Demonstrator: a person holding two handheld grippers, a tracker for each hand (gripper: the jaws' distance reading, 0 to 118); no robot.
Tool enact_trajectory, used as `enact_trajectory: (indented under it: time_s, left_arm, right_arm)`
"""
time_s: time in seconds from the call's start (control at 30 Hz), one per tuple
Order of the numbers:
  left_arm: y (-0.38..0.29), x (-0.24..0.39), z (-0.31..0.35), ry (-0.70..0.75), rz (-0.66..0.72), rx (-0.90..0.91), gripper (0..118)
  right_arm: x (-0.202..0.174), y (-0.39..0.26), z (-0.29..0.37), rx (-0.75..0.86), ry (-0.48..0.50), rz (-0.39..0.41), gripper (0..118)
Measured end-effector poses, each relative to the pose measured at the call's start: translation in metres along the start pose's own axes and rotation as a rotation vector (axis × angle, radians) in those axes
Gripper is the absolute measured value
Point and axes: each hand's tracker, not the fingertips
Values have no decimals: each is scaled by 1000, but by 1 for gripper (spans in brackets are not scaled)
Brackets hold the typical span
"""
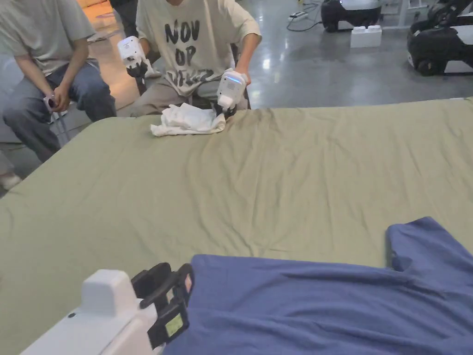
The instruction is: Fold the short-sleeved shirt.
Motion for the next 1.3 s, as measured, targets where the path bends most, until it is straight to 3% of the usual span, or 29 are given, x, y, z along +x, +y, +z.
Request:
enact_trajectory:
  time_s: [0.07,0.1,0.17,0.27,0.37,0.43,0.47,0.53,0.67,0.77,0.8,0.9,0.93,1.07,1.17,1.2,1.27,1.3]
  left_arm:
    - [-2,-18,-51,-26,40,-136,69]
    - [-7,-27,-80,-18,10,-183,78]
    - [-14,-40,-135,44,-19,-274,77]
    - [-25,-66,-209,70,75,-349,76]
    - [-31,-85,-254,165,168,-406,70]
    - [-36,-91,-267,146,200,-411,59]
    - [-38,-92,-273,151,202,-420,50]
    - [-45,-86,-278,148,156,-468,19]
    - [-52,-71,-282,143,9,-491,5]
    - [-49,-70,-292,157,33,-533,3]
    - [-47,-72,-294,159,41,-549,3]
    - [-43,-71,-296,154,39,-582,3]
    - [-42,-68,-294,153,36,-590,3]
    - [-38,-60,-290,155,27,-610,3]
    - [-37,-58,-289,152,26,-616,3]
    - [-36,-58,-288,152,27,-617,3]
    - [-36,-56,-286,151,23,-618,3]
    - [-36,-54,-285,151,18,-617,3]
  right_arm:
    - [3,-4,-4,-36,8,-11,0]
    - [5,-7,-7,-59,11,-15,0]
    - [10,-12,-11,-101,14,-21,0]
    - [13,-15,-15,-146,-13,-12,0]
    - [21,-20,-13,-184,-62,-1,0]
    - [28,-25,-11,-205,-90,-8,0]
    - [32,-27,-11,-219,-96,-14,0]
    - [39,-34,-13,-250,-114,-23,0]
    - [51,-36,-27,-282,-115,-53,0]
    - [62,-23,-60,-290,-98,-69,1]
    - [68,-14,-79,-298,-85,-71,13]
    - [89,7,-148,-369,-51,-76,71]
    - [97,12,-175,-428,-44,-79,73]
    - [127,18,-277,-610,-179,-1,73]
    - [153,1,-328,-762,-311,-6,73]
    - [160,-5,-336,-798,-348,-26,67]
    - [171,-21,-335,-841,-282,-100,26]
    - [169,-22,-331,-806,-288,-76,19]
